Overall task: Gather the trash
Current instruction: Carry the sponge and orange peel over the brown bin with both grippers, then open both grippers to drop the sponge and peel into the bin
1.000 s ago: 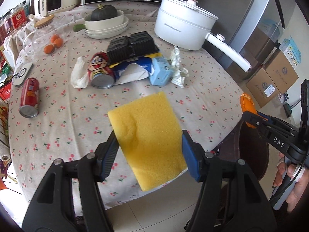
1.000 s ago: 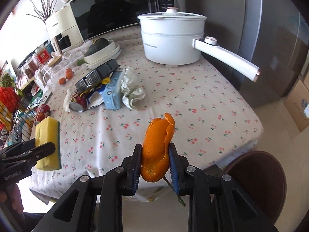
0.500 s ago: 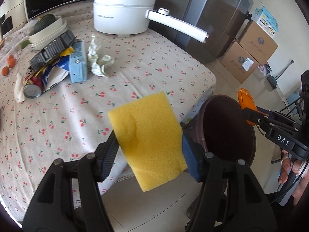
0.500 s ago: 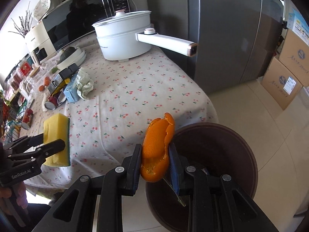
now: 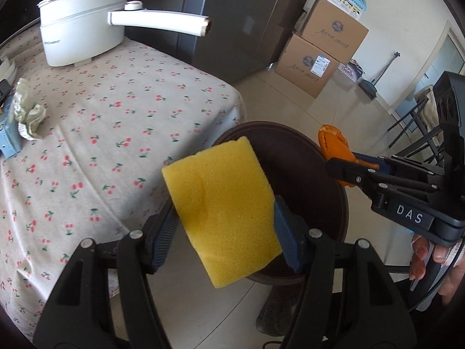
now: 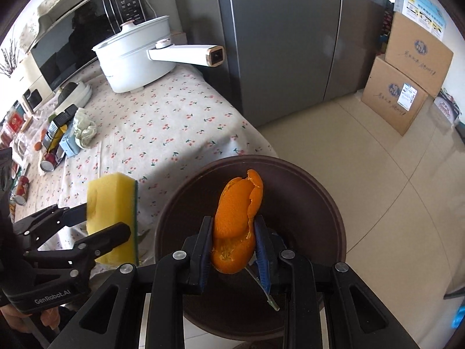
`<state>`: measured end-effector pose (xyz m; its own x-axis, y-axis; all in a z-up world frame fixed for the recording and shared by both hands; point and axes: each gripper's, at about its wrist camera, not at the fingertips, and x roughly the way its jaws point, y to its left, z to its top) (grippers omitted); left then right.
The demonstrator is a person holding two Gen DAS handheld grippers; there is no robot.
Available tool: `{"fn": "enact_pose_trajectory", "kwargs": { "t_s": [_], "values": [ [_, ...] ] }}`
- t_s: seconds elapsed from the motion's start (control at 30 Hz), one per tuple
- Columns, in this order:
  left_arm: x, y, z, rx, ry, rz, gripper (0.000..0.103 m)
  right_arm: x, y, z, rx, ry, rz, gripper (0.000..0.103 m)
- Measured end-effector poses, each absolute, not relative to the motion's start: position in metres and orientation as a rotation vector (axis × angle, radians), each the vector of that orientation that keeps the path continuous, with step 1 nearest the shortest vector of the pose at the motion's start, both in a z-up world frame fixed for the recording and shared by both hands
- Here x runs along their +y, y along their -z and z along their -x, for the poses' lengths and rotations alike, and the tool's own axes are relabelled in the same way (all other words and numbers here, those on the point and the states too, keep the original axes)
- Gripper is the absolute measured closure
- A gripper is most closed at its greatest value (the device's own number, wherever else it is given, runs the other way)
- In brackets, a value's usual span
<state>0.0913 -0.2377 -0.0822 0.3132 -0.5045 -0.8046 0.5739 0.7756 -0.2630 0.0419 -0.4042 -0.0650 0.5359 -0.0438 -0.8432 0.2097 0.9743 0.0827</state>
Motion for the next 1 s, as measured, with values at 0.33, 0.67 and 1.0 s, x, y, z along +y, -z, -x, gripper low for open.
{"fn": "enact_pose_trajectory", "kwargs": {
  "t_s": [0.33, 0.67, 1.0],
  "values": [
    [-0.263, 0.095, -0.095, 1.029, 0.723, -0.101, 0.020, -0.427, 0.075, -0.030, 1.021, 0.197, -0.203, 0.075],
    [-0.247, 0.090, -0.097, 0.989, 0.610, -0.156, 0.008, -0.428, 0.077, -0.029, 1.035, 0.200, -0.210, 0.073],
    [-0.216, 0.085, -0.102, 0.995, 0.539, -0.144, 0.007, -0.430, 0.074, -0.030, 1.029, 0.225, -0.281, 0.025]
  ]
}}
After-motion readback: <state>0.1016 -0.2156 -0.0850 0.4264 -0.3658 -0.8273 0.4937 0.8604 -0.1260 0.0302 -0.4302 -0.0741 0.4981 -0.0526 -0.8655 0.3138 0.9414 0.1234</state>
